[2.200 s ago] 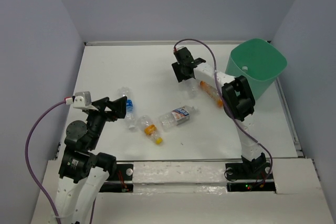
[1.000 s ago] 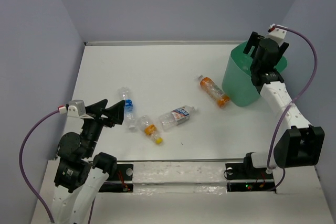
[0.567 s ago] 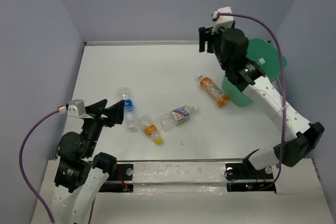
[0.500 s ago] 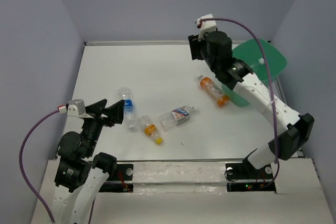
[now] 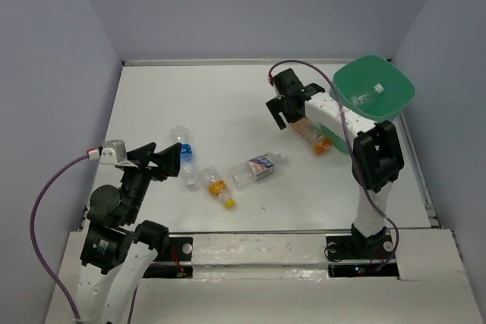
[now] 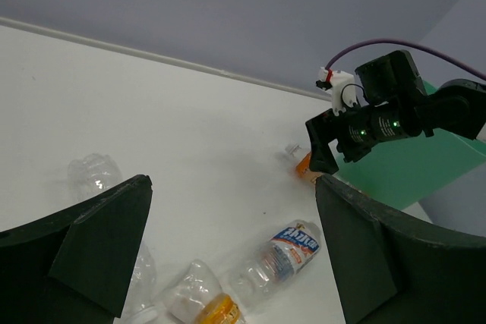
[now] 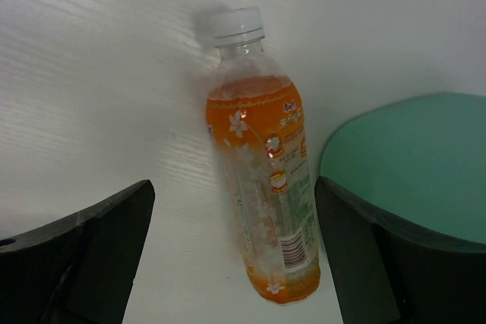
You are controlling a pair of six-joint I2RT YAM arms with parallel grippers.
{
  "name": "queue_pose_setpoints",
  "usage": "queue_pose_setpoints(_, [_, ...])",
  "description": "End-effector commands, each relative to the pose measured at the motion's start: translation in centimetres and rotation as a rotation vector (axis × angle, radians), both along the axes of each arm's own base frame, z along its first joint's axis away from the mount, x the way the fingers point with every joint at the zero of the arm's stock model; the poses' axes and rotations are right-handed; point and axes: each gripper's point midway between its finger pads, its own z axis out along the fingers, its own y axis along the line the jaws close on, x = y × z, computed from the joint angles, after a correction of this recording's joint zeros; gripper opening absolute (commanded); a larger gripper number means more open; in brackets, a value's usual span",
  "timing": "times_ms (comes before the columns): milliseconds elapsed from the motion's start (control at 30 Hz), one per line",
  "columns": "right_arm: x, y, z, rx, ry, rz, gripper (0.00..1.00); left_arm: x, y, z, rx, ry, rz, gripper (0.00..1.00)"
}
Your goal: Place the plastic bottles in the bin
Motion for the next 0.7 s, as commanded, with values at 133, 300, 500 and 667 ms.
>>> queue_pose_setpoints(133, [1.9,-2.5,-2.5,-0.023,0.069,-0.059,0.92,0.5,-0.4,0.9,0.008,-0.022,-0.012,0.99])
queue_pose_setpoints(300, [2.8,-2.2,-4.3,-0.022,0.096,-0.046,0.89,0.6,-0.4,0.8,0.011,-0.013,-0.011,0.99])
queue_pose_setpoints(500, [3.4,-0.7,-5.4,0.034,0.115,-0.013,0.79,0.8,-0.5,0.5,0.016,0.0,-0.012,0.99])
queue_pose_setpoints(667, [3.7,0.0,-5.0,0.073,0.083,0.004,0.6,0.9,-0.4,0.5,0.016,0.0,-0.008,0.99])
